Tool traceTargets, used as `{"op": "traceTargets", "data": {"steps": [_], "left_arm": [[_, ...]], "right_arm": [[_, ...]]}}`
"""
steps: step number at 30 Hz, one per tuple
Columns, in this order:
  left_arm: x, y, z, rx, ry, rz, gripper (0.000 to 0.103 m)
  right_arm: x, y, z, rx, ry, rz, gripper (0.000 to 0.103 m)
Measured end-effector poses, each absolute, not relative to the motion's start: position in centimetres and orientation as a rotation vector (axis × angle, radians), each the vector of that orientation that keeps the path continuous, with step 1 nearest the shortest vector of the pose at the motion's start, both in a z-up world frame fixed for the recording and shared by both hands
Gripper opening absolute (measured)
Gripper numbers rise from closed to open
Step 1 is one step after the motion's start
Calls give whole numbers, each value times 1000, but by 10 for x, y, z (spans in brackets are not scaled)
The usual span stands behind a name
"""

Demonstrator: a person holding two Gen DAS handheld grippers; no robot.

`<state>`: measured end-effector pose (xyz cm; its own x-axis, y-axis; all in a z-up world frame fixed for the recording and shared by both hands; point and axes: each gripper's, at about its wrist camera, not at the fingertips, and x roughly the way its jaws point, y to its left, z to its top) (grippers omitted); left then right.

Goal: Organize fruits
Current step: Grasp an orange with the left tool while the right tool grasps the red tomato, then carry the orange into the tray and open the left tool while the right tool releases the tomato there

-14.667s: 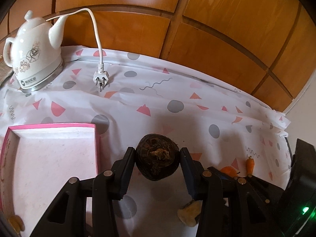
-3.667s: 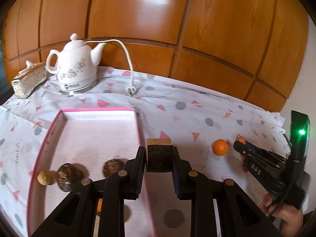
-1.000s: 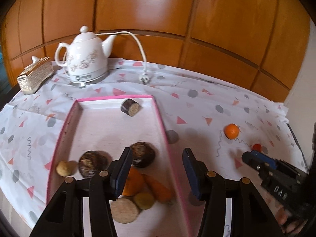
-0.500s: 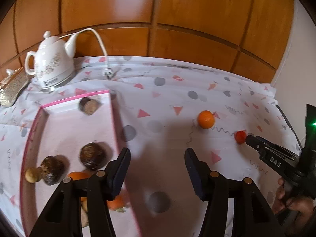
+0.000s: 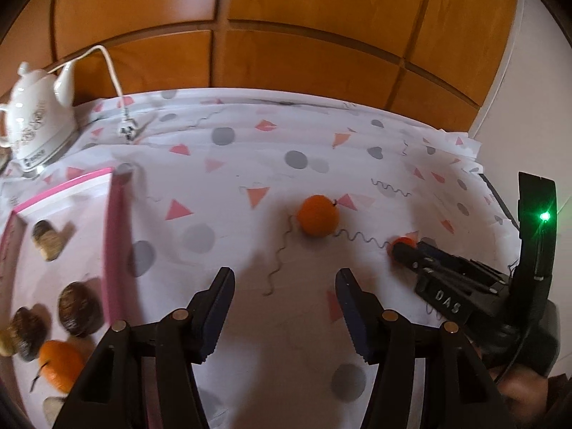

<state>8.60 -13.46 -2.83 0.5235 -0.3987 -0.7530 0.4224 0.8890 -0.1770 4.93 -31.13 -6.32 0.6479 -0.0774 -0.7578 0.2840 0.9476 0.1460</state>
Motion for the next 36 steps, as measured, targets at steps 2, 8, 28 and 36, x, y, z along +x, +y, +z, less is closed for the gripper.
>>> {"op": "traceTargets", "data": {"steps": [2,8,28,36], "left_arm": [[91,-142,-31,19,908,-501,60],[107,-163,-38,28,913,-522,60],[148,-198,-66,60,934,-523,39],[125,-179,-53,67,901,-491,39]], "right_arm": [[52,-311,-65,252,840,-208,31],[54,-310,-65,228,826,-215,30],[59,-315,-71,267,847,-216,29],[57,-312,-71,248,847,-212,29]]}}
